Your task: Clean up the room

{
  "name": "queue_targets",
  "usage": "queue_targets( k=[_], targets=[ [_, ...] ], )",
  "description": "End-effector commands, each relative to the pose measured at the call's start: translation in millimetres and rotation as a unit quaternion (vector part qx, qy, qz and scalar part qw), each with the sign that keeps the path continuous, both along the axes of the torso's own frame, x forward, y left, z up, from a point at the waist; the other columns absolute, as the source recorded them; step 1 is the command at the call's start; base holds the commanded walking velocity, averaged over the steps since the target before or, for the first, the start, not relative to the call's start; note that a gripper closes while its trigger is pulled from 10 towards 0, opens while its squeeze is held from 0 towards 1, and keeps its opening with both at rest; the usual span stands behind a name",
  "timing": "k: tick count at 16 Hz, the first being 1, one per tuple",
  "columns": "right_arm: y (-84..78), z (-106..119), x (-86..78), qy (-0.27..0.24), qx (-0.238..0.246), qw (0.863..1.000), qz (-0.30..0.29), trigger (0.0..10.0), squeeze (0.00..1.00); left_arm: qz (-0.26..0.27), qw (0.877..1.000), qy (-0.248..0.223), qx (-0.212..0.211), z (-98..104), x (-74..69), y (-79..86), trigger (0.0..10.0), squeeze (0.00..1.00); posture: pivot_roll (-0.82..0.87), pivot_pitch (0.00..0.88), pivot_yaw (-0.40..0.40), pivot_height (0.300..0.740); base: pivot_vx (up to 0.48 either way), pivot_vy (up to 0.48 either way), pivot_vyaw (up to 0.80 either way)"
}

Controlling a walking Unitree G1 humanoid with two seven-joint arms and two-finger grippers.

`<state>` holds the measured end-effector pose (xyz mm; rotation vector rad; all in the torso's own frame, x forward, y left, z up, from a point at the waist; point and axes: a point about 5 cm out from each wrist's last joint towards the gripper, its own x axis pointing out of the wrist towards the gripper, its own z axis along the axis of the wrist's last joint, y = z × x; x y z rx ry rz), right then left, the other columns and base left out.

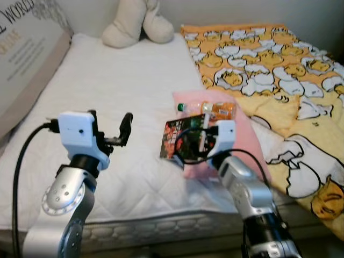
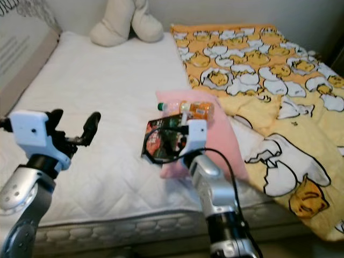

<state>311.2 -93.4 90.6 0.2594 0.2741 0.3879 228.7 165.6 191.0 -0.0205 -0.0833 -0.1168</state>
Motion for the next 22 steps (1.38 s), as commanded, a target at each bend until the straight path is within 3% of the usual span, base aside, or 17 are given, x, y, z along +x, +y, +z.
queue_targets(
  k=[1, 3, 5, 10, 17, 22],
  targets=[
    [5.3, 0, 5.1, -0.003, -0.006, 1.000, 0.007, 10.0, 0.00, 0.001, 1.000, 0.004, 0.004, 2, -3.4, 1.9, 10.0, 0.00, 0.06, 0.020, 0.051, 0.740, 0.000, 0.000, 0.00],
    [8.2, -1, 9.1, -0.004, -0.009, 1.000, 0.009, 10.0, 0.00, 0.003, 1.000, 0.009, 0.007, 3, -6.3, 3.2, 10.0, 0.00, 0.07, 0.026, 0.050, 0.740, 0.000, 0.000, 0.00],
    [4.0, 0, 16.7, -0.021, -0.056, 0.998, 0.001, 10.0, 0.00, 0.005, 1.000, 0.013, 0.007, 3, -8.1, 4.5, 10.0, 0.00, 0.08, 0.033, 0.046, 0.740, 0.000, 0.000, 0.00],
    [-0.9, -9, 28.7, -0.014, -0.076, 0.997, -0.024, 10.0, 0.00, 0.008, 1.000, 0.022, 0.008, 3, -11.5, 5.4, 10.0, 0.00, 0.09, 0.049, 0.042, 0.740, 0.000, 0.000, 0.00],
    [-13.7, 0, 51.5, -0.048, -0.145, 0.985, -0.075, 10.0, 0.00, 0.012, 0.999, 0.025, 0.019, 6, -15.4, 8.9, 10.0, 0.00, 0.13, 0.045, 0.046, 0.740, 0.000, 0.000, 0.00],
    [-18.4, 1, 58.0, -0.026, -0.139, 0.985, -0.097, 10.0, 0.00, 0.014, 0.999, 0.026, 0.028, 8, -20.1, 11.4, 10.0, 0.00, 0.17, 0.047, 0.046, 0.740, 0.000, 0.000, 0.00]
  ],
)
